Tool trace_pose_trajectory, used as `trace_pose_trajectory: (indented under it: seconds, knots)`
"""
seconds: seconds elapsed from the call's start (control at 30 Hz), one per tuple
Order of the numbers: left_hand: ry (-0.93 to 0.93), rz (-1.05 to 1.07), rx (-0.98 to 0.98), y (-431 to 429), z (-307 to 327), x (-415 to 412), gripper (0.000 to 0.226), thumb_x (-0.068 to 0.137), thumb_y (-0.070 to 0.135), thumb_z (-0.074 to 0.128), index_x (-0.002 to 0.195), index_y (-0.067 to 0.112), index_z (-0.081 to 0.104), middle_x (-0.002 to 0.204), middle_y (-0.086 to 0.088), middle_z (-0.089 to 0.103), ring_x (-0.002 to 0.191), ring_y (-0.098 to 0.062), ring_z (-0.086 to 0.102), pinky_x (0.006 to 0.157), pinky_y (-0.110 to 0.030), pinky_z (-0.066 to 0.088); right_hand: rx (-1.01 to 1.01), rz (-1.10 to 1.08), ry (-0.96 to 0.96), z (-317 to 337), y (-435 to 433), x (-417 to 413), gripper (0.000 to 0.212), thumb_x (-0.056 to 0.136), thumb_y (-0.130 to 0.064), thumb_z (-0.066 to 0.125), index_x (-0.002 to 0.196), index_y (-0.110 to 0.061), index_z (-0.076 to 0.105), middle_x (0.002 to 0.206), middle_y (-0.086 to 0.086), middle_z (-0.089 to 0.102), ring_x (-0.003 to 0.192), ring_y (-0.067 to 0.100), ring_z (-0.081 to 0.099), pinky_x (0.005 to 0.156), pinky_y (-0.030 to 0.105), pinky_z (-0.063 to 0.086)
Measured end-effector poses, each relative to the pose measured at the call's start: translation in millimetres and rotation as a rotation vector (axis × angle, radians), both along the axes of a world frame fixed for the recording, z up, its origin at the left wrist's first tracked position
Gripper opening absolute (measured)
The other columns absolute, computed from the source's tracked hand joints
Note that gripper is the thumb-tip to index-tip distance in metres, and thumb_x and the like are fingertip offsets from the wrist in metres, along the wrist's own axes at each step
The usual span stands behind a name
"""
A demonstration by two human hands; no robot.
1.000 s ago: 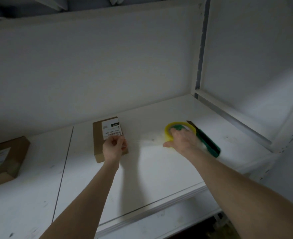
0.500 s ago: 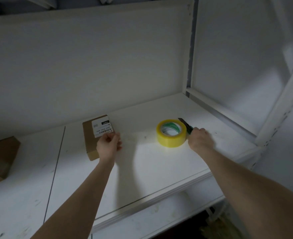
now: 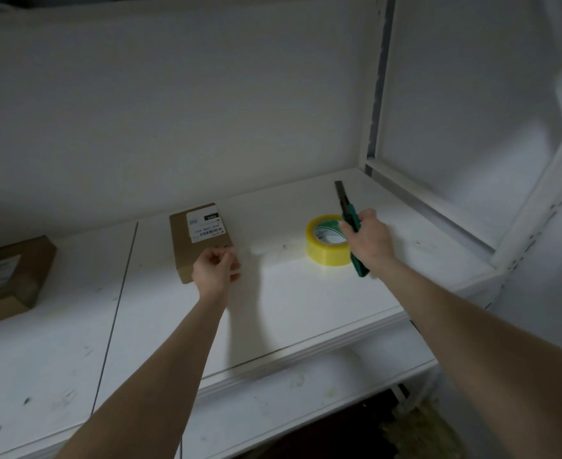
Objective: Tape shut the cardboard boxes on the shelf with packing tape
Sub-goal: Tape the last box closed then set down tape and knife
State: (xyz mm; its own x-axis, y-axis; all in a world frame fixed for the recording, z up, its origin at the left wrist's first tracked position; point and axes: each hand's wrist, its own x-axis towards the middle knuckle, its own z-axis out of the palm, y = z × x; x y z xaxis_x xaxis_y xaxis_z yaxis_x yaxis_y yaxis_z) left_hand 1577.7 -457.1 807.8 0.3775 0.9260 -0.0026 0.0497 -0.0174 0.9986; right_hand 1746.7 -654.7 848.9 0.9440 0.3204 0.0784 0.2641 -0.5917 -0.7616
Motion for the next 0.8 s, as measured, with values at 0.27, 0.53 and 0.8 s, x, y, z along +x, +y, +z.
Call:
trace_pose_trajectory:
  seconds: [0.27,0.53,0.8]
  knots:
    - [0.011,0.004,-0.016,-4.7,-6.0,-5.5,0.014,0.089,0.015,0.065,0.085,0.005,0.057,0.079,-0.011,0.066,0.064,-0.014,0.065,0.054,-0.026,0.056,-0.455,0.345,-0.218,-20.3,-11.4,-53.0,0.054,0.090,-0.032,0.055,0.140,-0.030,0.037,0.106,0.011,0.064,0.096,0.035,0.062,0.072,0.034,0.045]
    - [0.023,-0.009,-0.012,-6.8,-4.1,-7.3,0.015,0.090,0.014,0.064,0.081,0.007,0.053,0.084,-0.011,0.066,0.064,-0.014,0.065,0.050,-0.024,0.055,-0.581,0.387,-0.346,-29.8,-9.6,-66.8,0.051,0.098,-0.031,0.045,0.146,-0.032,0.030,0.109,0.011,0.065,0.097,0.035,0.062,0.068,0.033,0.040]
    - [0.027,-0.089,0.004,-11.4,-1.7,-12.7,0.016,0.092,0.011,0.060,0.078,0.009,0.051,0.083,-0.004,0.065,0.069,-0.014,0.066,0.052,-0.025,0.053,-0.684,0.375,-0.389,-30.9,8.8,-74.8,0.047,0.098,-0.020,0.042,0.143,-0.026,0.033,0.110,0.008,0.067,0.100,0.033,0.063,0.068,0.032,0.038]
